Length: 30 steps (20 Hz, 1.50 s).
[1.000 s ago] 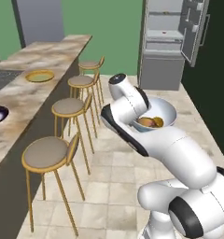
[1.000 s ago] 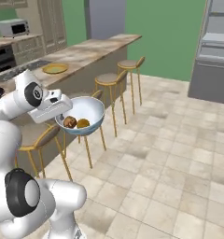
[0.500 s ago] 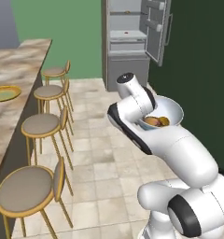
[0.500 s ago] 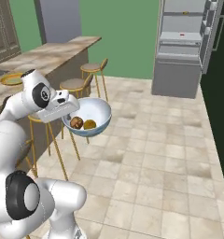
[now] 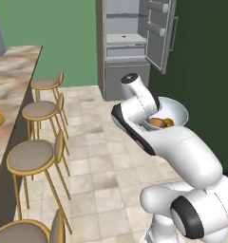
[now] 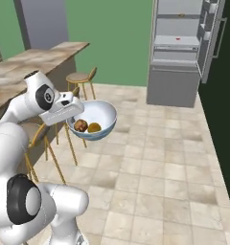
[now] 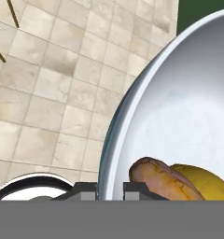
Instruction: Pick the chicken drumstick and lemon from their plates and place them in the bowl. Then put the bowl in the fridge.
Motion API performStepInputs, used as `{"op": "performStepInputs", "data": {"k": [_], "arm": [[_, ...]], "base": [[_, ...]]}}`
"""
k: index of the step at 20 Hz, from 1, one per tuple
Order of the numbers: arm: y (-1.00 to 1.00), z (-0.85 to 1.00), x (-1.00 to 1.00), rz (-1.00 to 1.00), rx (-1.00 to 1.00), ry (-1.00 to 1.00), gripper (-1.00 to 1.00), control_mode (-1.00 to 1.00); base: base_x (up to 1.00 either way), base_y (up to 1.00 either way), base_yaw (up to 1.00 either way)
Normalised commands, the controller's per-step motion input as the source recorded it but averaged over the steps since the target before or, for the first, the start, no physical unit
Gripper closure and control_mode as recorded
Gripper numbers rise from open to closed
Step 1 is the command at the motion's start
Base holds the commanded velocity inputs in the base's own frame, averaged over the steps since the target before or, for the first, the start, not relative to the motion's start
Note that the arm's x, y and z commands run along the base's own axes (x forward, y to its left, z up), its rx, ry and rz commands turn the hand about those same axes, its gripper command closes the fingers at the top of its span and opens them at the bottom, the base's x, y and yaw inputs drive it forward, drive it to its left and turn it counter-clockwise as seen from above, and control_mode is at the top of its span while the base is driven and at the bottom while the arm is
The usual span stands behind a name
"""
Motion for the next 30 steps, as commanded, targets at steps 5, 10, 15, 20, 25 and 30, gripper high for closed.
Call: {"op": "performStepInputs", "data": {"k": [5, 10, 15, 20, 25, 30], "arm": [[0.00, 0.00, 0.00, 0.00, 0.00, 0.00, 1.00, 1.00], [0.00, 0.00, 0.00, 0.00, 0.00, 0.00, 1.00, 1.00], [0.00, 0.00, 0.00, 0.00, 0.00, 0.00, 1.00, 1.00], [0.00, 0.00, 0.00, 0.00, 0.00, 0.00, 1.00, 1.00], [0.00, 0.00, 0.00, 0.00, 0.00, 0.00, 1.00, 1.00], [0.00, 0.00, 0.00, 0.00, 0.00, 0.00, 1.00, 1.00]], "base": [[0.94, 0.05, -0.03], [0.94, 0.00, 0.00], [0.94, -0.10, 0.01], [0.94, -0.21, 0.08], [0.93, -0.28, 0.03], [0.85, -0.33, 0.00]]}}
